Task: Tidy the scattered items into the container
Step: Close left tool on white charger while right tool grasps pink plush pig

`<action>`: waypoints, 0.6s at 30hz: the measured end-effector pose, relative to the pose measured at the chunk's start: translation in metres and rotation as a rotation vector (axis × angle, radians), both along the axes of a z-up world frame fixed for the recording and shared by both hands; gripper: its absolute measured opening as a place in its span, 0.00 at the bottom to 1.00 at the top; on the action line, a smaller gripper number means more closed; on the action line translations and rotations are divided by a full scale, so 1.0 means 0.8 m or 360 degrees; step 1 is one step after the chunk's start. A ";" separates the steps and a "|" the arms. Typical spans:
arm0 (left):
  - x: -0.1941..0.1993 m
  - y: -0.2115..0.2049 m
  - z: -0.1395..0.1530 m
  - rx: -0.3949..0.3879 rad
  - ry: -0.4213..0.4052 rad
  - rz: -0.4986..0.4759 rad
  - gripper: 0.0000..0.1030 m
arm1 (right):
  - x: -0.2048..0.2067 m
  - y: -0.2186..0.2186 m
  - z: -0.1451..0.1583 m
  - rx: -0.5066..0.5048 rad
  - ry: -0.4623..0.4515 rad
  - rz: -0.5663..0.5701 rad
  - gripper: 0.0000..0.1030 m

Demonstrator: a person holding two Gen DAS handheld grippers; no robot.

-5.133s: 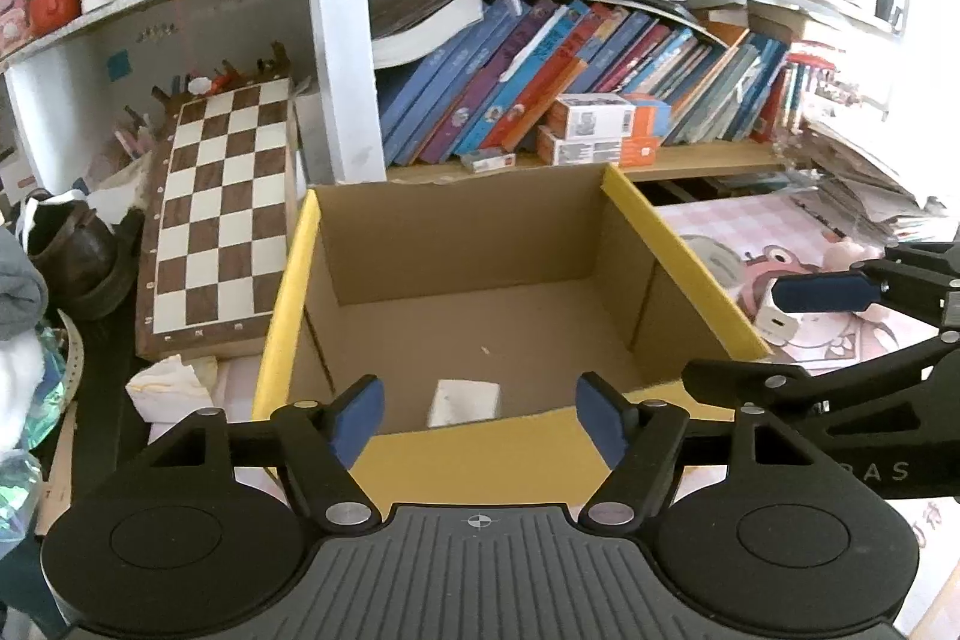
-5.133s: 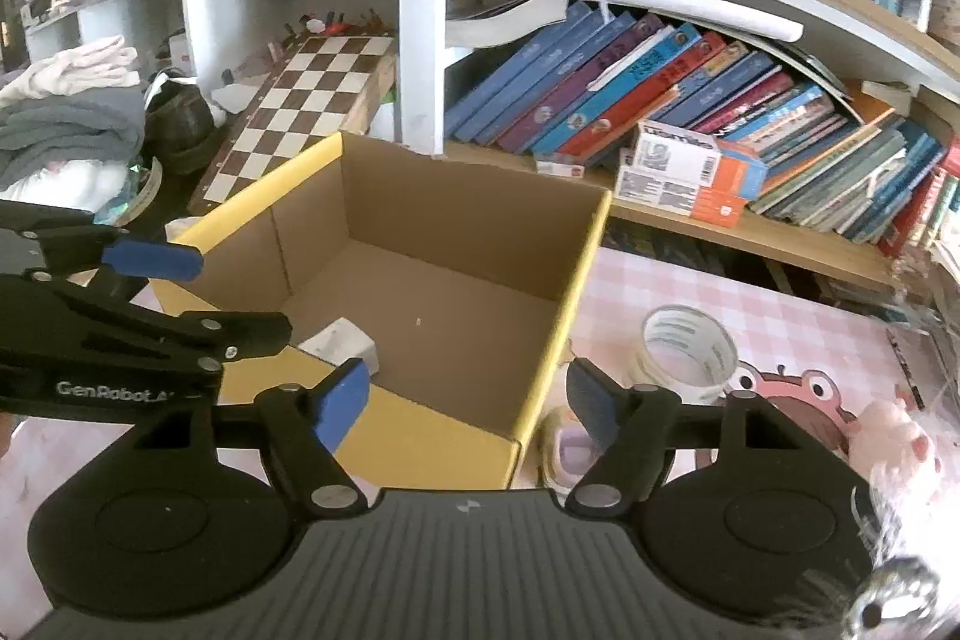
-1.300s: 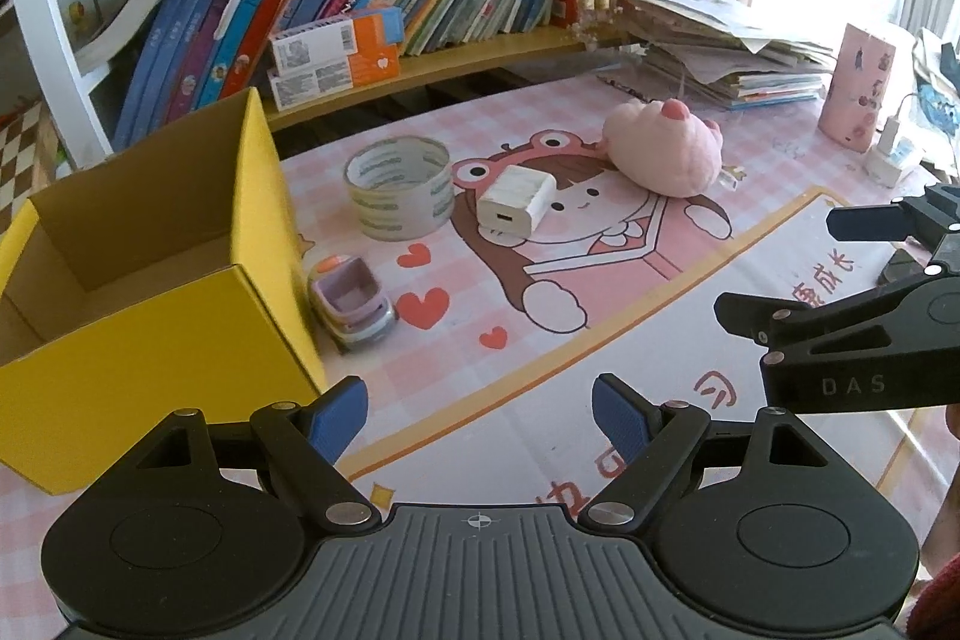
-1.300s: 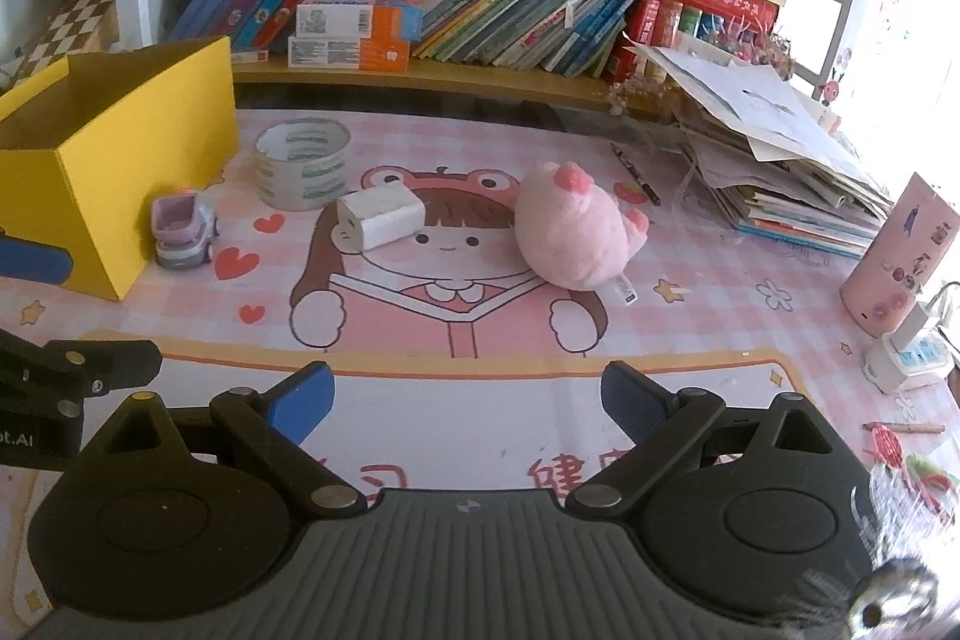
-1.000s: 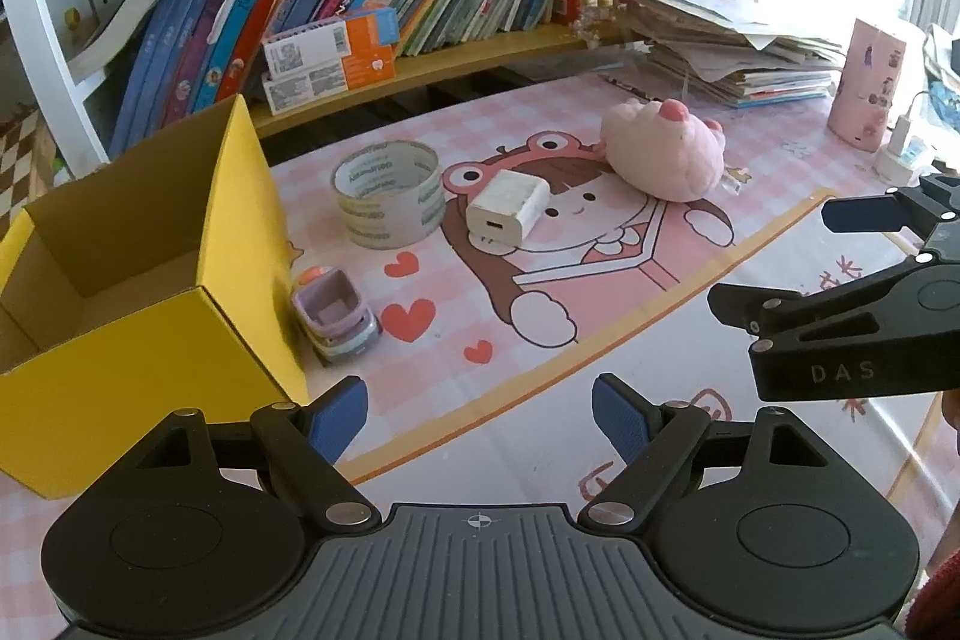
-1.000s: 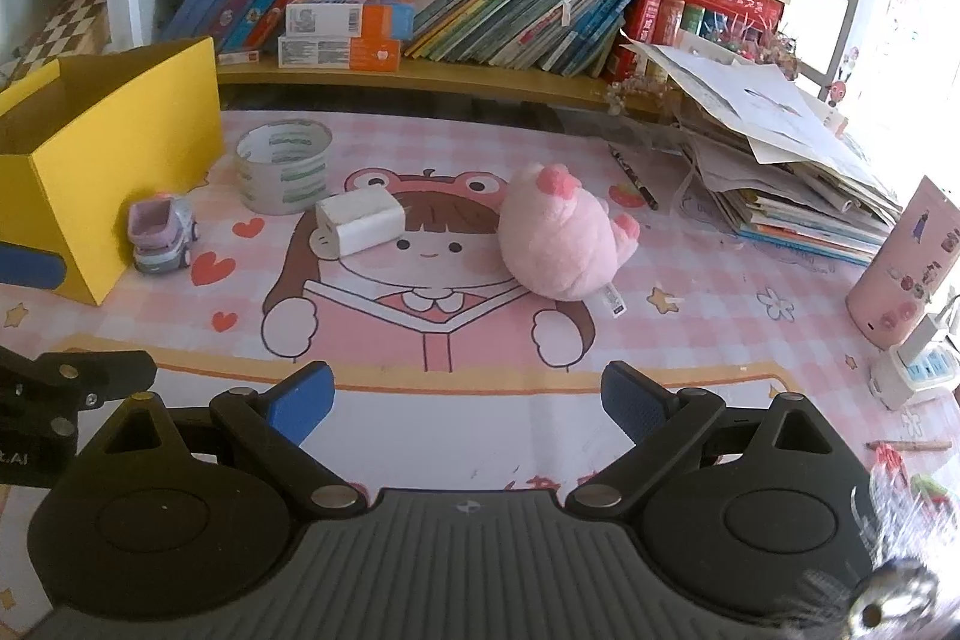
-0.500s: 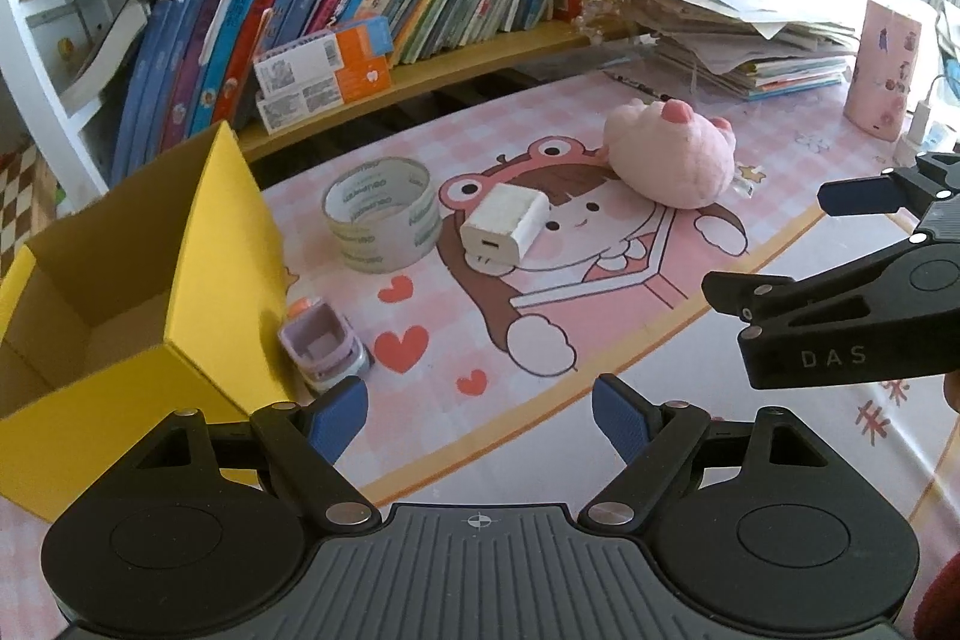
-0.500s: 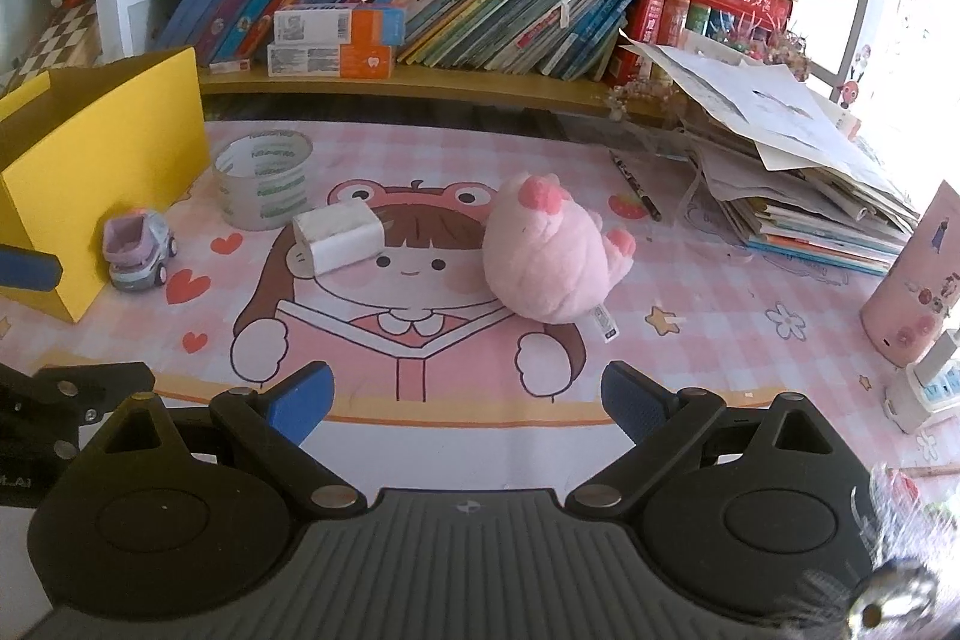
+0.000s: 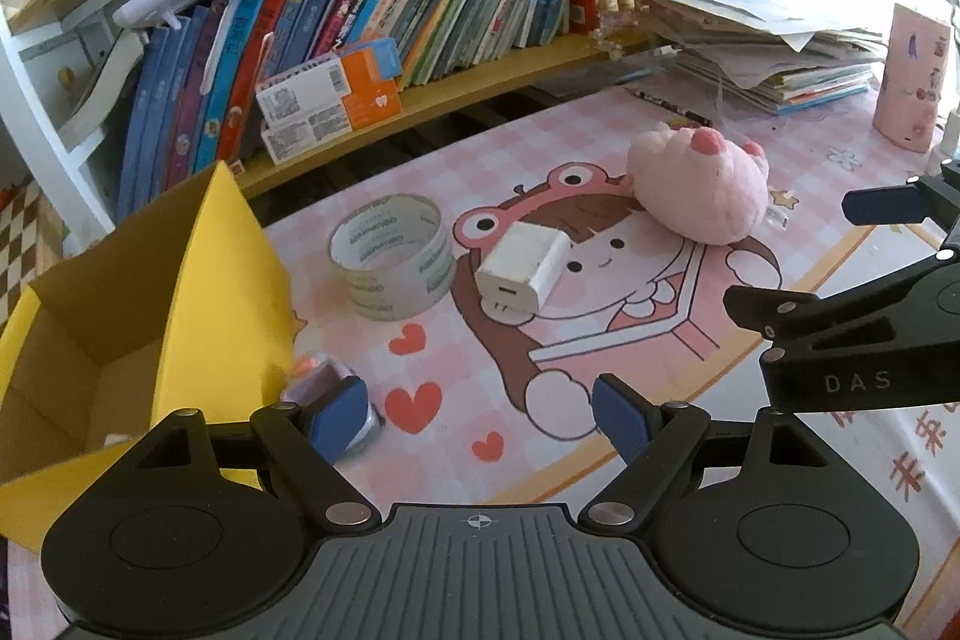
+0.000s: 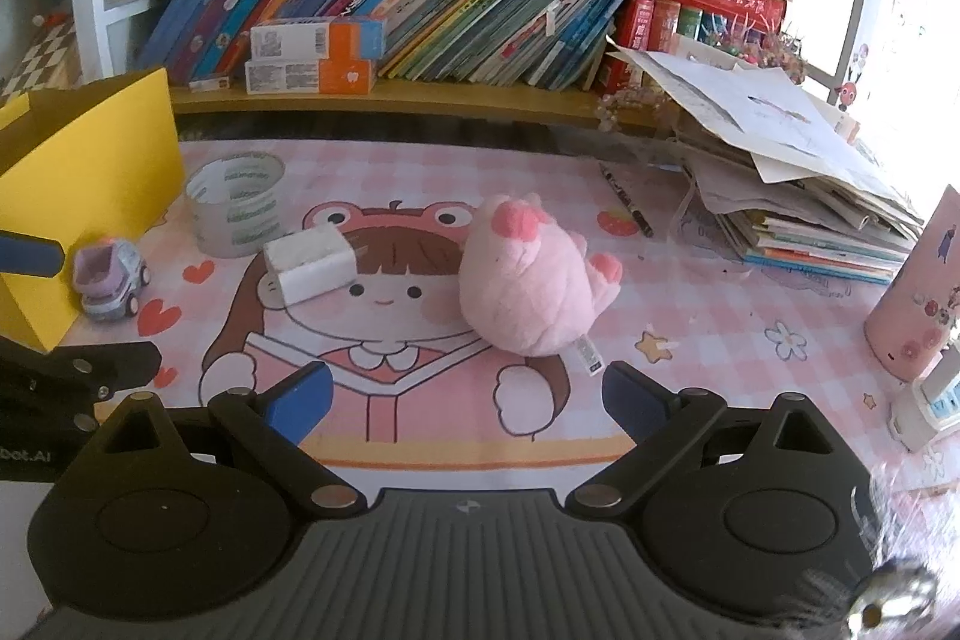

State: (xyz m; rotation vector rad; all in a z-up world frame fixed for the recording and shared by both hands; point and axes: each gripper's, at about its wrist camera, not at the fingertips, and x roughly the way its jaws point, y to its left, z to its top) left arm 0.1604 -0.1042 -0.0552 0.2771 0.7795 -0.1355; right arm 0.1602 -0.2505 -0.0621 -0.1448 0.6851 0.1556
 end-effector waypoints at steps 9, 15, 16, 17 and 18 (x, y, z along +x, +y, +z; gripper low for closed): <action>0.022 -0.010 -0.006 0.0008 -0.0006 -0.0019 0.82 | 0.016 -0.007 -0.004 -0.0022 0.0000 -0.0015 0.95; 0.038 -0.015 -0.013 -0.0011 -0.0036 -0.0057 0.82 | 0.030 -0.011 -0.007 -0.0050 -0.0011 -0.0037 0.95; 0.041 -0.017 -0.015 -0.0011 -0.0049 -0.0066 0.82 | 0.033 -0.012 -0.008 -0.0059 -0.0017 -0.0043 0.95; 0.045 -0.018 -0.017 -0.0012 -0.0060 -0.0073 0.82 | 0.035 -0.012 -0.008 -0.0071 -0.0026 -0.0050 0.95; 0.048 -0.019 -0.018 -0.0015 -0.0066 -0.0077 0.81 | 0.038 -0.013 -0.009 -0.0080 -0.0032 -0.0057 0.95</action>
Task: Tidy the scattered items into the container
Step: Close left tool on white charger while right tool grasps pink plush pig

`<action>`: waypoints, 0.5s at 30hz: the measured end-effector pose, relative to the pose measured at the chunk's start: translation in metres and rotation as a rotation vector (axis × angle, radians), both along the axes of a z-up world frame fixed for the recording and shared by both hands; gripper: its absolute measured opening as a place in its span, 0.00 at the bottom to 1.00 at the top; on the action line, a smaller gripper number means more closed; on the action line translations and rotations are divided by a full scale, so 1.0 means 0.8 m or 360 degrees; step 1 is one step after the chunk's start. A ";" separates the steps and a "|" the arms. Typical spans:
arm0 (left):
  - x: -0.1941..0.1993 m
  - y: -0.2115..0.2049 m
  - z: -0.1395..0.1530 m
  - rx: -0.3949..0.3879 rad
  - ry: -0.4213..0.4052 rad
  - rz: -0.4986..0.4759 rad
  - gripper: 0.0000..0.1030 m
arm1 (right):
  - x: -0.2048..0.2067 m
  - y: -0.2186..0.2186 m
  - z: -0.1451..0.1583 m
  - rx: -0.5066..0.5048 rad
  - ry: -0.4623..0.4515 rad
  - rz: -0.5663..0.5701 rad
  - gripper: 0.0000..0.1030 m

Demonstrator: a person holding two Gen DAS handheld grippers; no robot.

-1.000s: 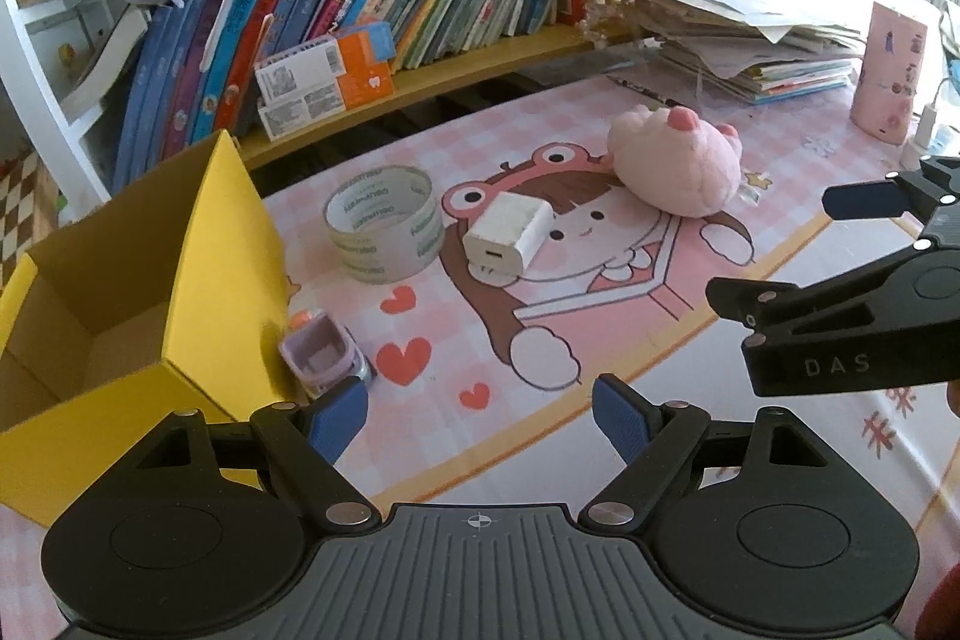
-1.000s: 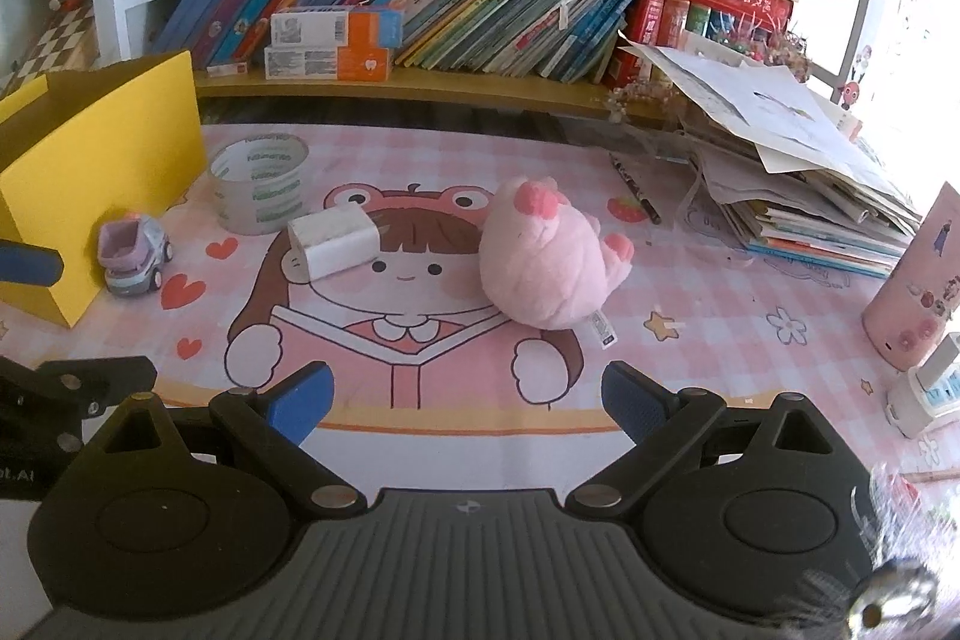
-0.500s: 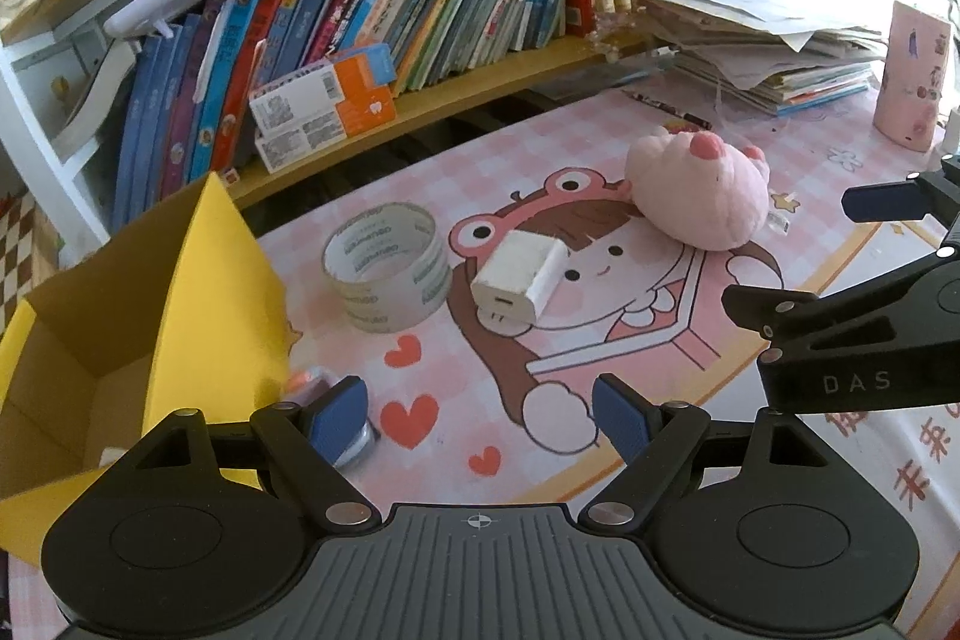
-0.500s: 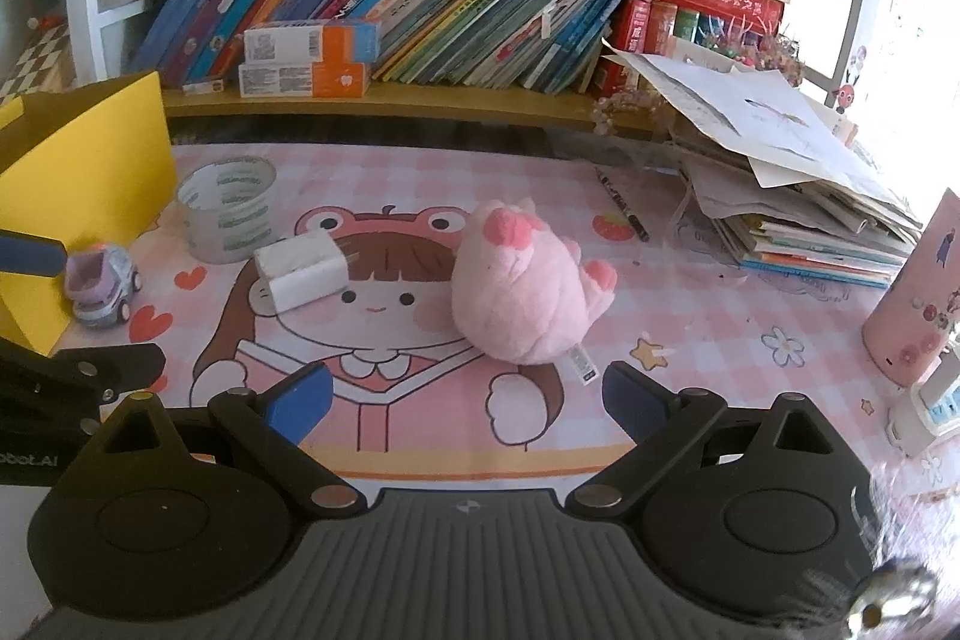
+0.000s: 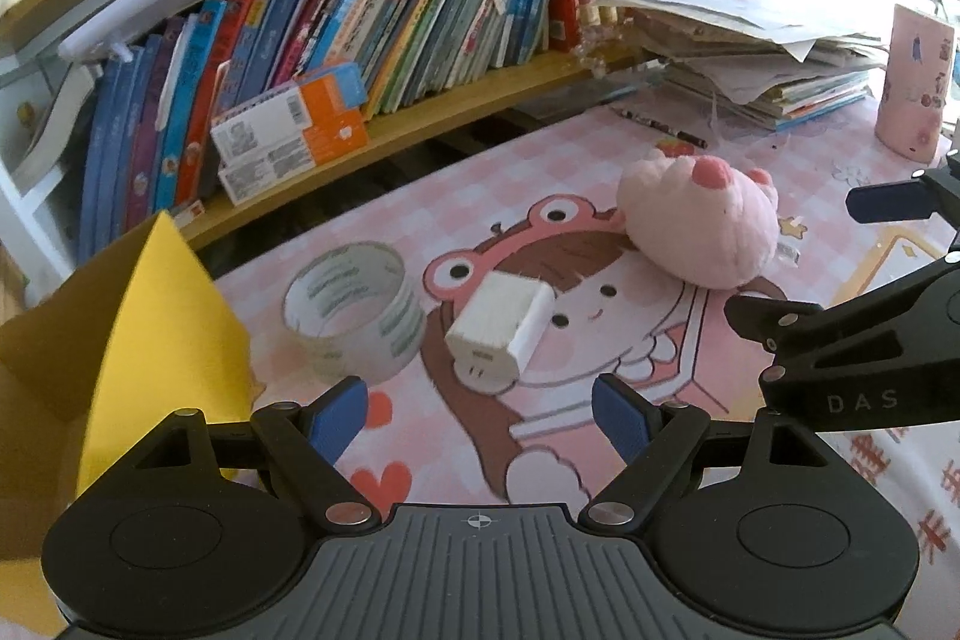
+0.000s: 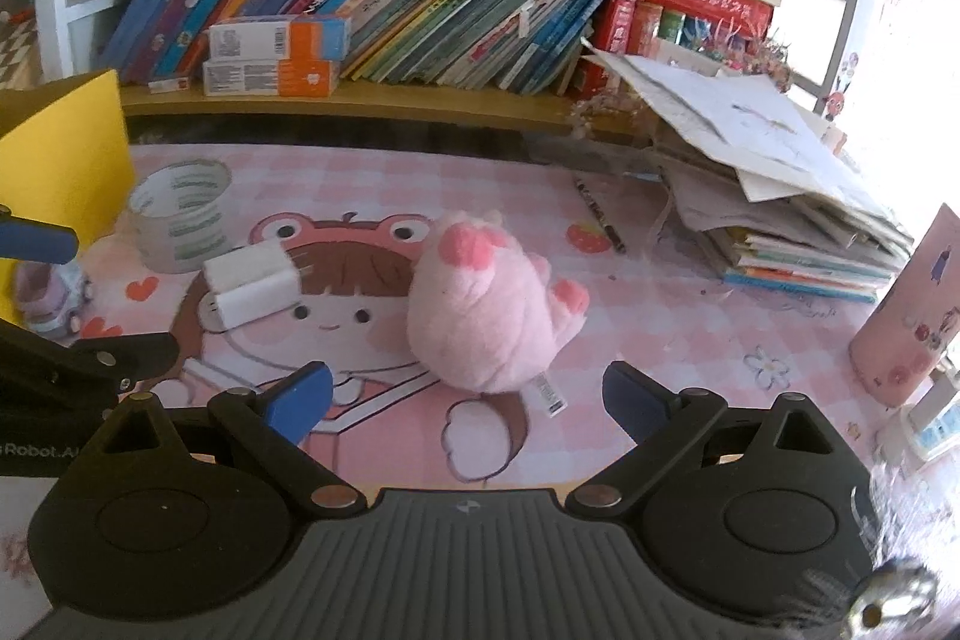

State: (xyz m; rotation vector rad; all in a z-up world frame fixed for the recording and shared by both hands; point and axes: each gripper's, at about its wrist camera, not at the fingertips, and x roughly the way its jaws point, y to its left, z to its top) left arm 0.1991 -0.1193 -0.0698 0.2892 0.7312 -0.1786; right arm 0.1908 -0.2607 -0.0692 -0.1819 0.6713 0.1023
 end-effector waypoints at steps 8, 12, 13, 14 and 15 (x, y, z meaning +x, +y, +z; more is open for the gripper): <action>0.031 0.000 -0.011 -0.0049 0.0003 0.0019 0.80 | 0.026 -0.007 -0.008 0.0015 0.0003 -0.0052 0.95; 0.043 0.003 -0.017 -0.0066 0.0019 0.0032 0.80 | 0.037 -0.008 -0.012 0.0037 0.0011 -0.0060 0.94; 0.046 0.003 -0.018 -0.0069 0.0025 0.0033 0.79 | 0.039 -0.009 -0.013 0.0042 0.0013 -0.0059 0.94; 0.049 0.003 -0.019 -0.0072 0.0029 0.0032 0.78 | 0.042 -0.009 -0.015 0.0047 0.0014 -0.0059 0.94; 0.051 0.003 -0.020 -0.0074 0.0031 0.0031 0.77 | 0.044 -0.009 -0.016 0.0052 0.0016 -0.0059 0.94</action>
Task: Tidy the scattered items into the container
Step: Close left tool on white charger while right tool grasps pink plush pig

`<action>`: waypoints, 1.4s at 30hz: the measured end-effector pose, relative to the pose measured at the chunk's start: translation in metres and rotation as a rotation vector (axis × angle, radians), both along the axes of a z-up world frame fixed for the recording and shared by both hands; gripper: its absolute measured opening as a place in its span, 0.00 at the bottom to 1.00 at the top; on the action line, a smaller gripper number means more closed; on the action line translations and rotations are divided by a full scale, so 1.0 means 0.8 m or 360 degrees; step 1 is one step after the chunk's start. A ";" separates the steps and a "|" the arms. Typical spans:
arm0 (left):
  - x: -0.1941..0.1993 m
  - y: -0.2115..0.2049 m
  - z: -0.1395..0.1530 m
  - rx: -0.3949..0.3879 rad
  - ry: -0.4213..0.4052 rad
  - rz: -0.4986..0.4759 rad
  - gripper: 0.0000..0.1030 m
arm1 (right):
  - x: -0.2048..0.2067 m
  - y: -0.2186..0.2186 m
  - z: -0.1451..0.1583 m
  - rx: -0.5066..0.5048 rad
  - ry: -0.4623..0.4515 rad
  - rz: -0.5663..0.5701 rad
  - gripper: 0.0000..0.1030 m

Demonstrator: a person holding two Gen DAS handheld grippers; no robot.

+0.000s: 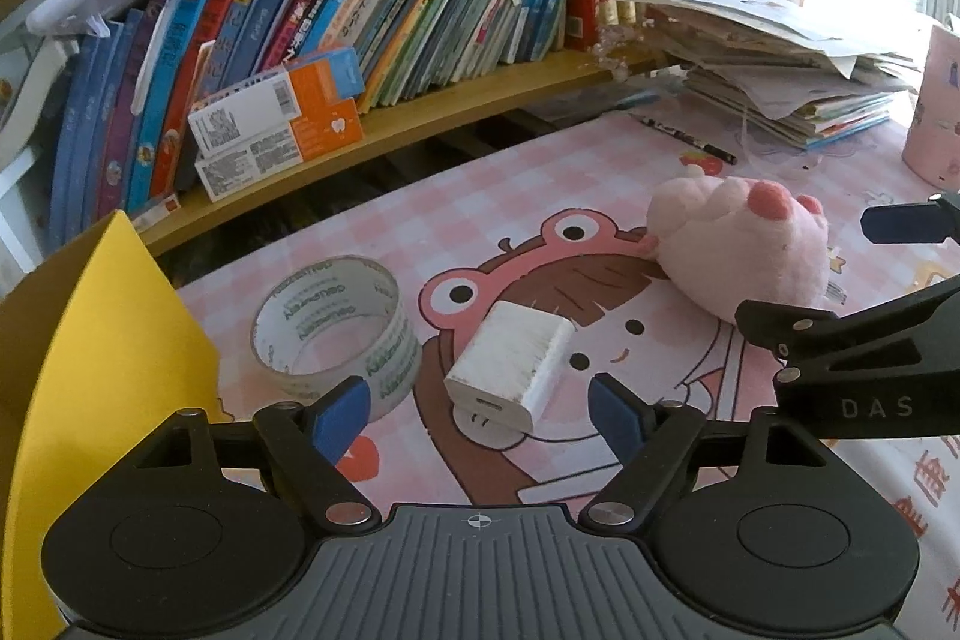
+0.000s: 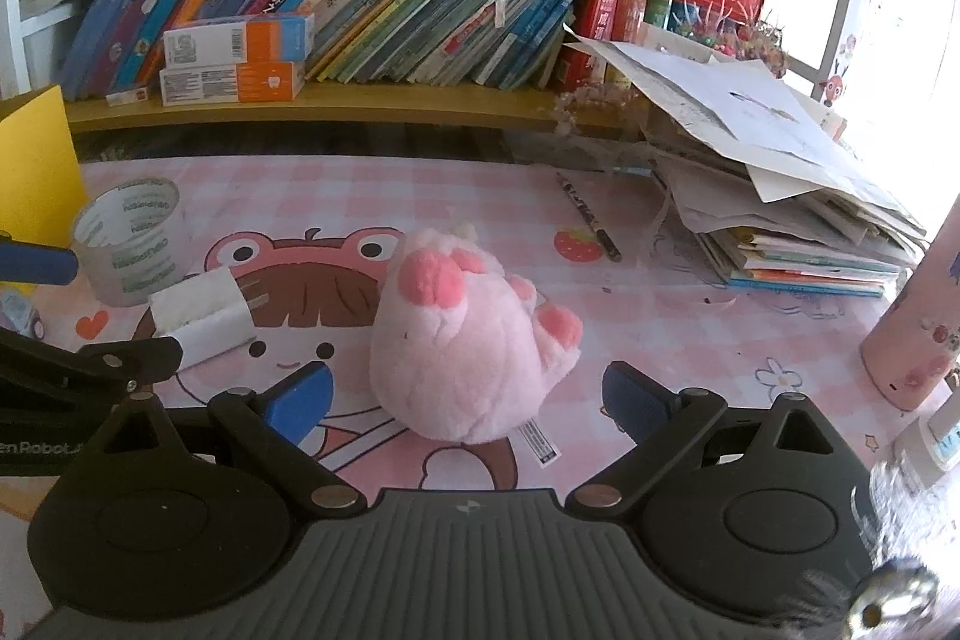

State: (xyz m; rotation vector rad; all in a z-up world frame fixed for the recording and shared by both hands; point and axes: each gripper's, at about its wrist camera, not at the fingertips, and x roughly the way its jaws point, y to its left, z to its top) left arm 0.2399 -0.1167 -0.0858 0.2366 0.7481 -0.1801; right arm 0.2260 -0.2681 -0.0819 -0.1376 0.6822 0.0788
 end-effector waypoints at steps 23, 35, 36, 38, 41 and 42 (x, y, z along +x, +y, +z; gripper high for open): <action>0.042 -0.015 -0.030 -0.0022 0.0058 -0.0049 0.68 | 0.031 -0.009 -0.021 0.0078 0.0057 -0.0045 0.92; 0.056 -0.011 -0.042 -0.0100 0.0091 -0.0050 0.61 | 0.040 -0.009 -0.025 0.0126 0.0096 -0.0045 0.74; 0.056 -0.011 -0.042 -0.0113 0.0097 -0.0053 0.60 | 0.040 -0.009 -0.025 0.0131 0.0103 -0.0049 0.73; 0.056 -0.010 -0.041 -0.0122 0.0103 -0.0059 0.56 | 0.038 -0.010 -0.025 0.0144 0.0105 -0.0051 0.69; 0.055 -0.010 -0.039 -0.0115 0.0115 -0.0073 0.52 | 0.035 -0.012 -0.023 0.0166 0.0110 -0.0048 0.66; 0.054 -0.010 -0.039 -0.0114 0.0121 -0.0077 0.51 | 0.034 -0.012 -0.022 0.0173 0.0111 -0.0048 0.66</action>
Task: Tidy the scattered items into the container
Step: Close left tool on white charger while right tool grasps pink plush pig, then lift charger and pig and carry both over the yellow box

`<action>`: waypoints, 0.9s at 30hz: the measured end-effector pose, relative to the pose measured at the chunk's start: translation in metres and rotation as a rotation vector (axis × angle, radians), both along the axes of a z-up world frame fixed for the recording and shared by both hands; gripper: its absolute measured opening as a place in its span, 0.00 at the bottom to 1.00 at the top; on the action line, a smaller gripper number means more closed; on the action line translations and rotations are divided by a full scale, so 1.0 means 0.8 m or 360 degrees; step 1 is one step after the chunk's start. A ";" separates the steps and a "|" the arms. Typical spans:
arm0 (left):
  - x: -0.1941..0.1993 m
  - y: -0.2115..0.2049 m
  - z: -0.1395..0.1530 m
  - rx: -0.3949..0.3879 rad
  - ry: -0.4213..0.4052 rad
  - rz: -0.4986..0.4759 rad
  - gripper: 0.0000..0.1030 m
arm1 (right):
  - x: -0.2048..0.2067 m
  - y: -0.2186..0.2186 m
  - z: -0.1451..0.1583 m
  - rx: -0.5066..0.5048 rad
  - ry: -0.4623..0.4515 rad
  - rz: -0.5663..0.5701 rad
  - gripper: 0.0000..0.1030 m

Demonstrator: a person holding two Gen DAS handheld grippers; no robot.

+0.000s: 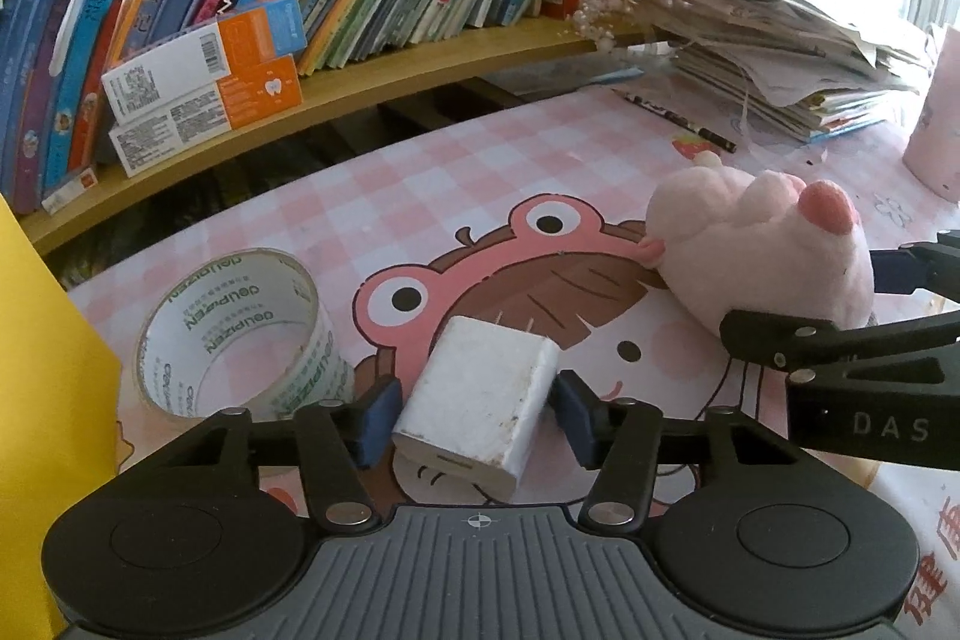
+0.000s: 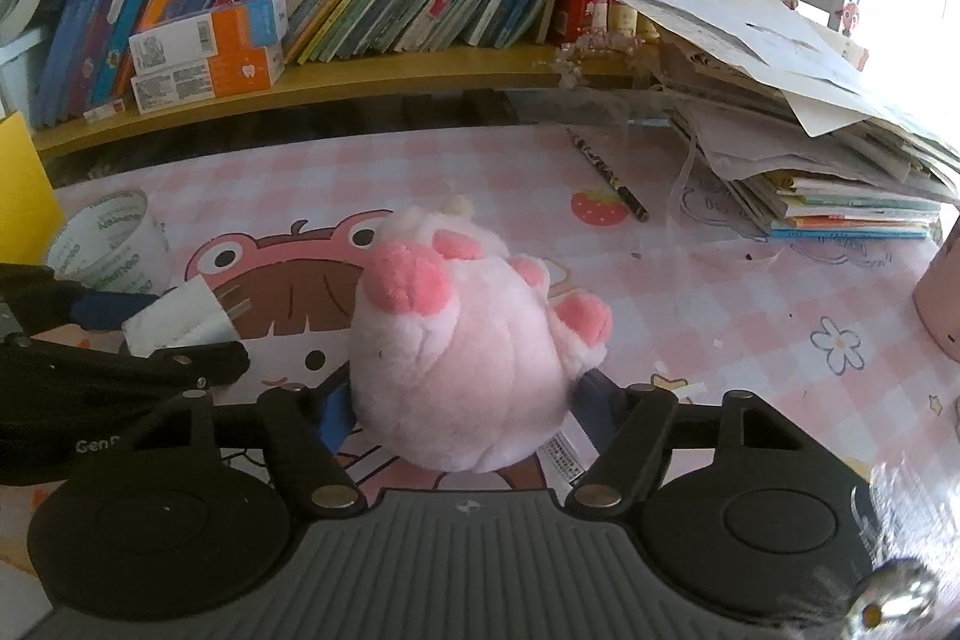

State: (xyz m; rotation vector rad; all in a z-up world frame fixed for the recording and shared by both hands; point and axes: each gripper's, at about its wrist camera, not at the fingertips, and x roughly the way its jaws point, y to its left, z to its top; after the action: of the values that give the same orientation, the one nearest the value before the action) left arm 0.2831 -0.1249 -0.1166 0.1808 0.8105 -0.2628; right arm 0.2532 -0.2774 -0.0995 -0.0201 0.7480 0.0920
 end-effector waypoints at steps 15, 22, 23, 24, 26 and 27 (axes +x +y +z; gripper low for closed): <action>-0.039 0.006 0.031 -0.0007 -0.0045 -0.0001 0.42 | -0.045 0.010 0.018 0.0016 -0.0016 0.0057 0.63; -0.063 0.009 0.039 -0.0023 -0.0053 0.0014 0.42 | -0.066 0.010 0.025 0.0012 -0.0035 0.0047 0.63; -0.067 0.010 0.041 -0.0027 -0.0056 0.0016 0.42 | -0.069 0.010 0.026 0.0012 -0.0038 0.0046 0.63; -0.071 0.010 0.043 -0.0031 -0.0060 0.0017 0.42 | -0.072 0.011 0.027 0.0011 -0.0040 0.0047 0.63; -0.078 0.012 0.046 -0.0037 -0.0067 0.0020 0.42 | -0.078 0.012 0.029 0.0009 -0.0045 0.0051 0.63; -0.081 0.012 0.048 -0.0040 -0.0069 0.0022 0.42 | -0.081 0.013 0.029 0.0007 -0.0047 0.0053 0.63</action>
State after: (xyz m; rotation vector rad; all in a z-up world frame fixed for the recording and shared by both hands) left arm 0.2182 -0.1151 -0.0785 0.1567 0.7647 -0.2552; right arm 0.1886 -0.2672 -0.0760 -0.0294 0.7179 0.1248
